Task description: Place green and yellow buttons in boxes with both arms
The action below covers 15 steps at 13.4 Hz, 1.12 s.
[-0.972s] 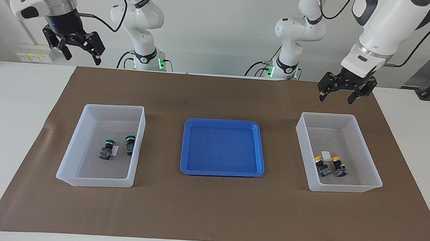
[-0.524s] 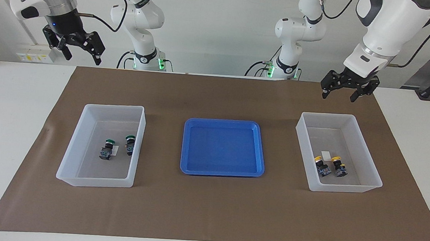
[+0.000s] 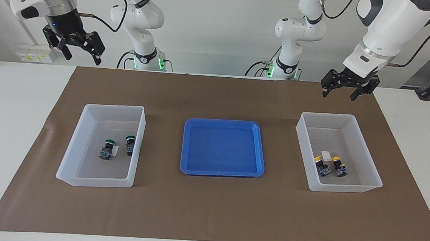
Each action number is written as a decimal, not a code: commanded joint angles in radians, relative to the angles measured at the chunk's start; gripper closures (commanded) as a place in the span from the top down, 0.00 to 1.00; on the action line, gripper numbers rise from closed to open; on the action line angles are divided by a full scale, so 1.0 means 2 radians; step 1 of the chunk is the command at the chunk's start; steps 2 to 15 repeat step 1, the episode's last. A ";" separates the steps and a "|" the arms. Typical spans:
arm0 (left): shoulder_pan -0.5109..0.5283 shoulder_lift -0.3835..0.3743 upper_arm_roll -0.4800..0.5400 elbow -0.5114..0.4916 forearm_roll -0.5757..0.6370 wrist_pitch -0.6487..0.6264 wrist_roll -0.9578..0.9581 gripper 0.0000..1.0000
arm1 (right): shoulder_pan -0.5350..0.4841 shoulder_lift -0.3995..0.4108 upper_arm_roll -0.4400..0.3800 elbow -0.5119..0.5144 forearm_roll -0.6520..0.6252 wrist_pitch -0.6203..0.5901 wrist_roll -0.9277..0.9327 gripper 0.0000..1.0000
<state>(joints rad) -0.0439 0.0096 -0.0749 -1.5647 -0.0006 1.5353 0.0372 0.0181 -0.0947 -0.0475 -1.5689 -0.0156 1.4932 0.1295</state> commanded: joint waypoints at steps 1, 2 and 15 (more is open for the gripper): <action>0.003 -0.016 0.001 -0.019 0.006 0.002 0.004 1.00 | -0.004 -0.008 0.004 -0.007 0.000 -0.003 0.000 1.00; 0.003 -0.016 0.001 -0.019 0.006 0.002 0.004 1.00 | -0.004 -0.008 0.004 -0.007 0.000 -0.003 0.000 1.00; 0.003 -0.016 0.001 -0.019 0.006 0.002 0.004 1.00 | -0.004 -0.008 0.004 -0.007 0.000 -0.003 0.000 1.00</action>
